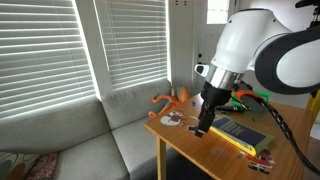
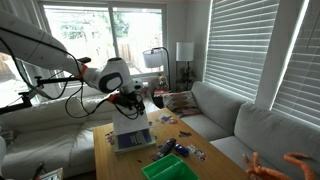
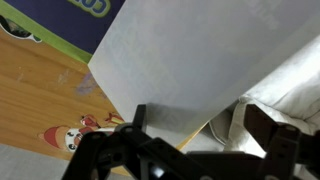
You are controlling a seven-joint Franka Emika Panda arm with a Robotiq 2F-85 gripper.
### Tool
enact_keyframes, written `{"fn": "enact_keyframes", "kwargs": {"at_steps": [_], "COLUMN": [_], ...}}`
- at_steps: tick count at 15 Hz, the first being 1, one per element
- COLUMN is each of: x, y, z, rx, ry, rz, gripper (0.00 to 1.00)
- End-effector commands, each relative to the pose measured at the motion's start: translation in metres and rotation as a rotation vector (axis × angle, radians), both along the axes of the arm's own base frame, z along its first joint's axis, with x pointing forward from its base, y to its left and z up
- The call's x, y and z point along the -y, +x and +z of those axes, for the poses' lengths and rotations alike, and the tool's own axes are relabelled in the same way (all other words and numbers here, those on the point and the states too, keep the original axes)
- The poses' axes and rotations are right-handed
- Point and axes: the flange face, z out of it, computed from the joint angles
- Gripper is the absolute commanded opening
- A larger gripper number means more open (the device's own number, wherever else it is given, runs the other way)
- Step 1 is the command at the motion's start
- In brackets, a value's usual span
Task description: Open the book
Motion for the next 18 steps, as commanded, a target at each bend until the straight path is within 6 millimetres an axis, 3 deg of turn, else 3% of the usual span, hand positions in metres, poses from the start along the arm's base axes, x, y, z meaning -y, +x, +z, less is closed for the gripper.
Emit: {"fn": "enact_keyframes", "kwargs": {"at_steps": [1, 9, 13, 18], "x": [0.001, 0.021, 0.049, 0.102], "y": [-0.01, -0.021, -0.032, -0.052], "z": [0.022, 0.079, 0.114, 0.148], "rx": [0.045, 0.136, 0.145, 0.137], "ry": [0.068, 0.149, 0.206, 0.159], "rz": [-0.03, -0.091, -0.163, -0.357], "gripper": [1.0, 1.0, 1.0, 1.0]}}
